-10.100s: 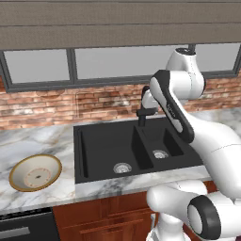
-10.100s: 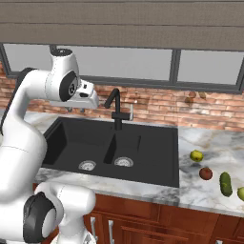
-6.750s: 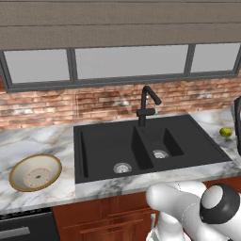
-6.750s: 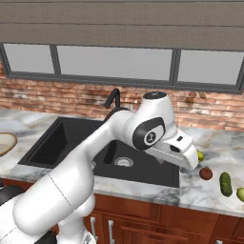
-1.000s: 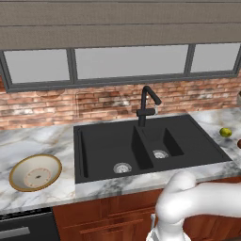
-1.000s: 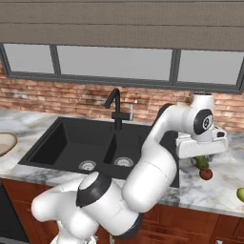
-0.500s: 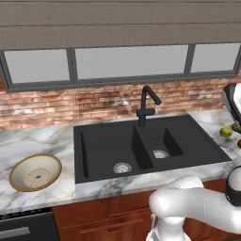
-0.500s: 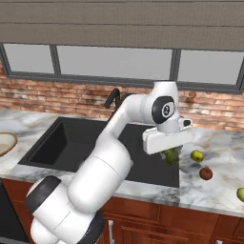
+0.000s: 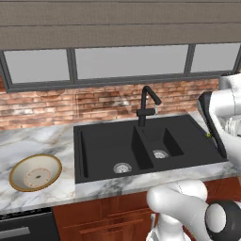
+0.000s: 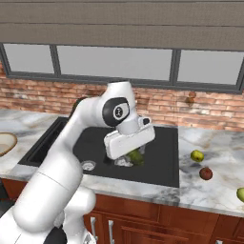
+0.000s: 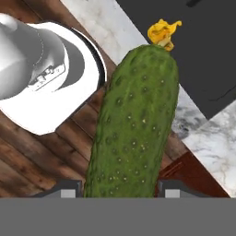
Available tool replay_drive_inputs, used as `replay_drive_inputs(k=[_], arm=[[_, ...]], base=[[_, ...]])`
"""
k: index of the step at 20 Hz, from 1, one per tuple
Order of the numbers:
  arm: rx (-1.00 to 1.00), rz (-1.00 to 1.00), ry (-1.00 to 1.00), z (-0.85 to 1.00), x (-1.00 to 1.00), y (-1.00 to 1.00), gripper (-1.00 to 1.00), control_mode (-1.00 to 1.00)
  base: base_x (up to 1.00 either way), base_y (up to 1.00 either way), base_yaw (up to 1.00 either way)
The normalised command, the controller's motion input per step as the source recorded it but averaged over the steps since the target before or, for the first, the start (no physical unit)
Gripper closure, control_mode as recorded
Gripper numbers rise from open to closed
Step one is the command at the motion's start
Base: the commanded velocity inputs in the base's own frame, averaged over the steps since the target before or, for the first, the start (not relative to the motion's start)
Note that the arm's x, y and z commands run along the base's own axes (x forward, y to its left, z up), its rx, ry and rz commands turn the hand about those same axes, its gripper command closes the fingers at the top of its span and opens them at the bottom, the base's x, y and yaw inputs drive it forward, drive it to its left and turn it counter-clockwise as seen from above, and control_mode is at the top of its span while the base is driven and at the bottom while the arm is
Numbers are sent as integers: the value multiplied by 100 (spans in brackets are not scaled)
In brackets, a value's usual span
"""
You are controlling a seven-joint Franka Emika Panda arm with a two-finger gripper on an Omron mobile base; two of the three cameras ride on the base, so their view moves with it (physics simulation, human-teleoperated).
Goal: There is a mixed pile of frozen fruits and vegetables on the counter. Locate all the frozen vegetables and place the items in a bowl on the counter. Take all the frozen fruits and defrost them in a running sink.
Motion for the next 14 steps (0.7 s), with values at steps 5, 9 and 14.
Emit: replay_drive_inputs(k=[5,9,14], arm=[[3,22,7,7,-25,70,100,-100],[0,25,4,5,-21,58,100,-100],[-1,20,1,11,-4,78,100,-100]], base=[[0,0,0],[0,0,0],[0,0,0]])
